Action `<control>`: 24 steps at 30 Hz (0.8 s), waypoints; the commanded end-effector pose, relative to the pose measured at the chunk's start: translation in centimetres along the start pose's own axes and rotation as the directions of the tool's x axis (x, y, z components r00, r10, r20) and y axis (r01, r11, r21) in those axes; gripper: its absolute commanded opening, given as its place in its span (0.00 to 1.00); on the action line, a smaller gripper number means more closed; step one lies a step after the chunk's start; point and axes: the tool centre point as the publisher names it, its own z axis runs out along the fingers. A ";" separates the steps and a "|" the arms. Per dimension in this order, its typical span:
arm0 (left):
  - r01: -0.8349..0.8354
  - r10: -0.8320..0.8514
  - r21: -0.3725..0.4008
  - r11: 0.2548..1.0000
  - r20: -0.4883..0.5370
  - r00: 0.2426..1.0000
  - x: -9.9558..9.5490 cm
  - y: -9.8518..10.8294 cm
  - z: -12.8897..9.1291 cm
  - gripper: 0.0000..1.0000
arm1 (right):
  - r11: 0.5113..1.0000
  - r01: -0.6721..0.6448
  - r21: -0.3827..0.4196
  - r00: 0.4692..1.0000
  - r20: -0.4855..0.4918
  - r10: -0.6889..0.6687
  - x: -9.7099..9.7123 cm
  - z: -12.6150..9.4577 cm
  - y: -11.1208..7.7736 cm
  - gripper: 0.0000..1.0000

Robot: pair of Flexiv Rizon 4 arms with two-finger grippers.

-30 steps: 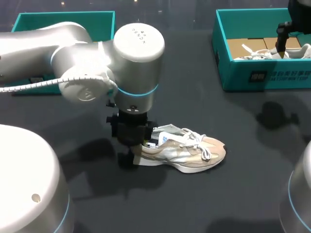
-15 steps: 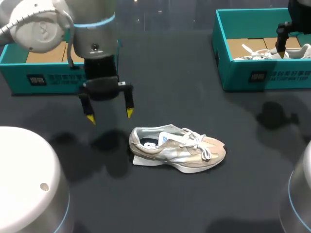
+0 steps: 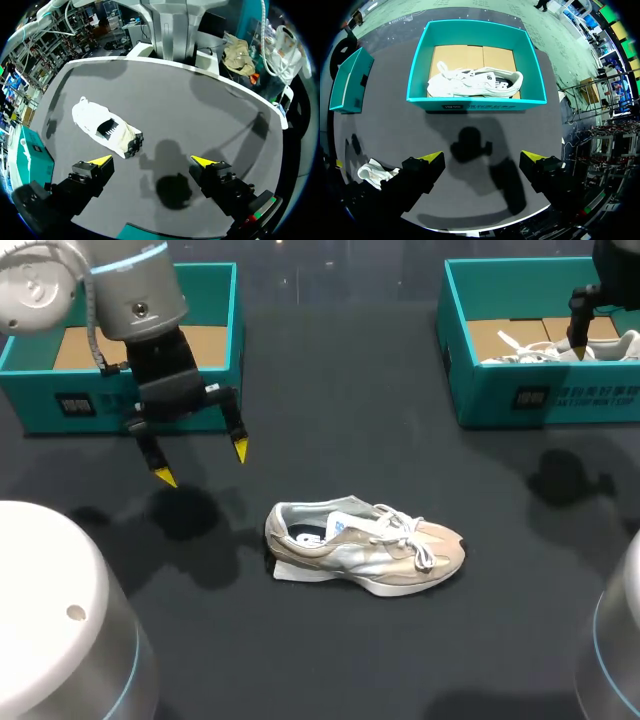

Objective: Take the shoe out of the shoebox, open the shoe tongue, remove and reinsert the insole, then place the shoe into the shoebox

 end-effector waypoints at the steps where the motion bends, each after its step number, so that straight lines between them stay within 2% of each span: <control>1: 0.411 -0.461 0.272 0.870 0.157 0.873 1.7 2.3 -0.7 1.00 | 1.000 0.000 0.000 1.000 0.001 0.000 0.0 0.0 0.0 1.00; 2: 0.518 -0.590 0.313 0.796 0.213 0.779 2.0 2.8 -0.6 1.00 | 1.000 0.000 0.000 1.000 0.001 0.000 0.0 0.0 0.0 1.00; 14: 0.518 -0.590 0.313 0.796 0.213 0.779 2.0 2.8 -0.6 1.00 | 1.000 0.000 0.000 1.000 0.001 0.000 0.0 0.0 0.0 1.00; 16: 0.558 -0.659 0.372 0.742 0.251 0.709 2.5 2.3 0.6 1.00 | 1.000 0.000 0.000 1.000 0.001 0.000 0.0 0.0 0.0 1.00; 20: 0.623 -0.779 0.481 0.617 0.262 0.570 3.2 1.5 3.6 1.00 | 1.000 0.000 0.000 1.000 0.001 0.000 0.0 0.0 0.0 1.00; 24: 0.597 -0.853 0.619 0.511 0.281 0.440 3.9 1.3 5.5 1.00 | 1.000 0.000 0.000 1.000 0.001 0.000 0.0 0.0 0.0 1.00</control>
